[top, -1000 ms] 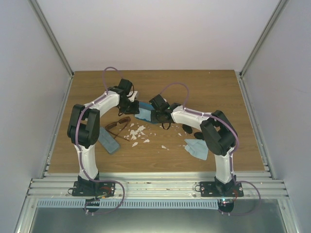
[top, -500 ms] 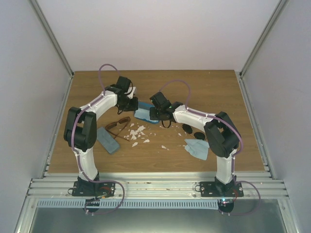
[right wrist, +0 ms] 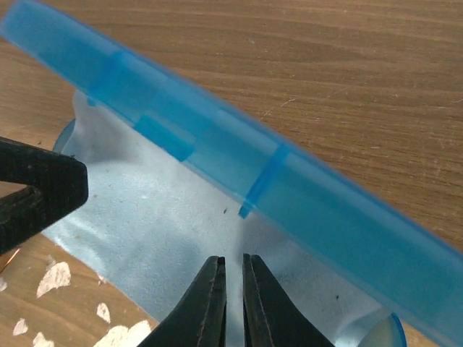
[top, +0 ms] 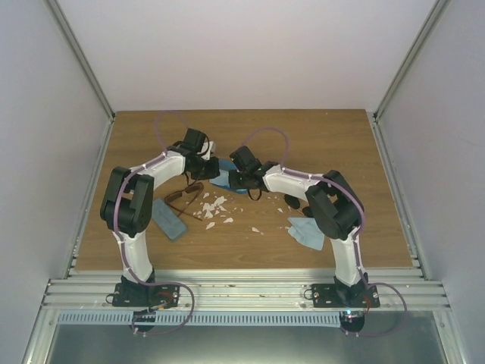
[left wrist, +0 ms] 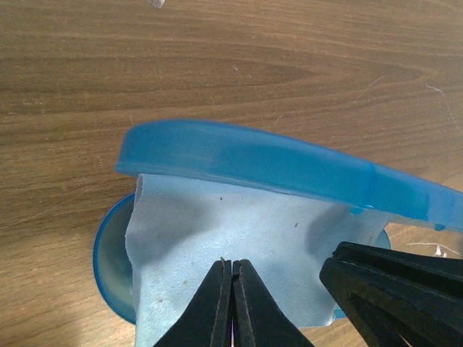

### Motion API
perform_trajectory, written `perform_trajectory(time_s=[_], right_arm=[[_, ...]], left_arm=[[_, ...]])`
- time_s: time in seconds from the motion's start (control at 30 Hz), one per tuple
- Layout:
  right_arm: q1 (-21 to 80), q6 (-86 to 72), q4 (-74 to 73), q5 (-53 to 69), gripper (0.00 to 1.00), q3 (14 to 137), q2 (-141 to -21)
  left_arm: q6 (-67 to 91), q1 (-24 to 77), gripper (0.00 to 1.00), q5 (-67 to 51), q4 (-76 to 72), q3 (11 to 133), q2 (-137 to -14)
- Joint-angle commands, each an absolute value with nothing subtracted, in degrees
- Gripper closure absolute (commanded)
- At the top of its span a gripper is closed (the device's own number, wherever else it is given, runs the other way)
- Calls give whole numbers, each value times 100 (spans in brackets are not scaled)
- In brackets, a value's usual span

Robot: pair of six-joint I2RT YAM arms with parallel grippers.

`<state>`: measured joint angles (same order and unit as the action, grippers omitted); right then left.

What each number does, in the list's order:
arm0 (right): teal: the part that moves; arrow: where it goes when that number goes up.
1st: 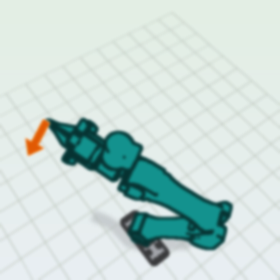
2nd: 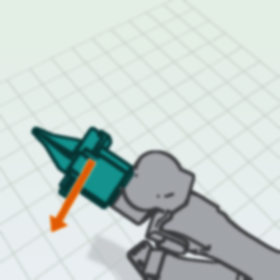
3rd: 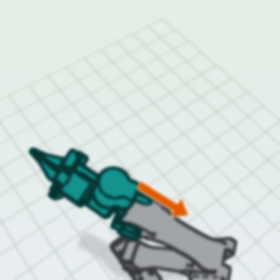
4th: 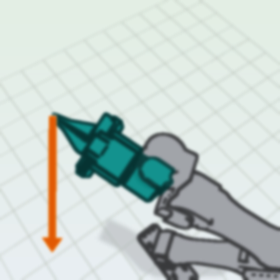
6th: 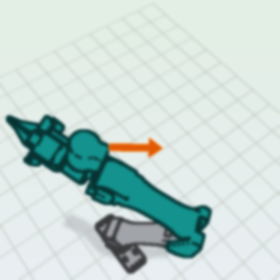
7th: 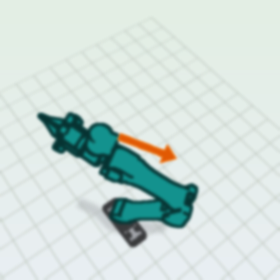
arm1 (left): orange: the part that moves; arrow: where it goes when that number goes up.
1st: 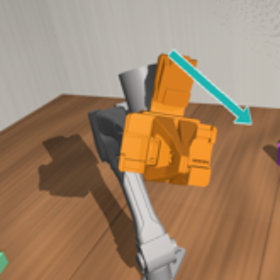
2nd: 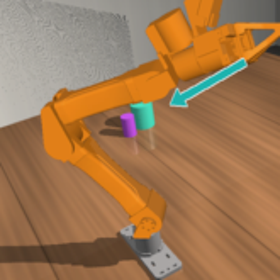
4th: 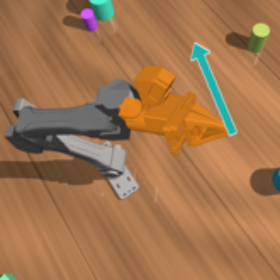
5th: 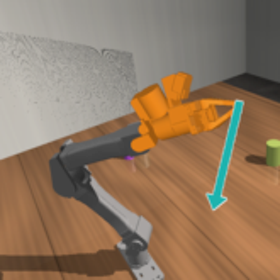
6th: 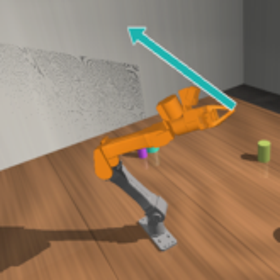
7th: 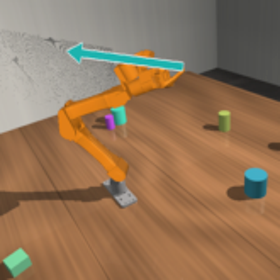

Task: Organize the sunglasses
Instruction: Adjust the glasses cleaning cloth in the sunglasses case.

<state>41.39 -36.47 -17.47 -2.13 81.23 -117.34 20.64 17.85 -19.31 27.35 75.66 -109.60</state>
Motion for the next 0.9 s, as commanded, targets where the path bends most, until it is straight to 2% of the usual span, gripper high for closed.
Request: perform_trajectory(time_s=[0.0,0.87], right_arm=[[4104,-3540,-1565,-339,90,8291,-11928],[4263,-3971,-1925,-1282,91,8123,-12024]], left_arm=[[2265,1867,96,-1843,2097,7395,-11106],[2250,2032,95,-881,2106,7232,-11316]])
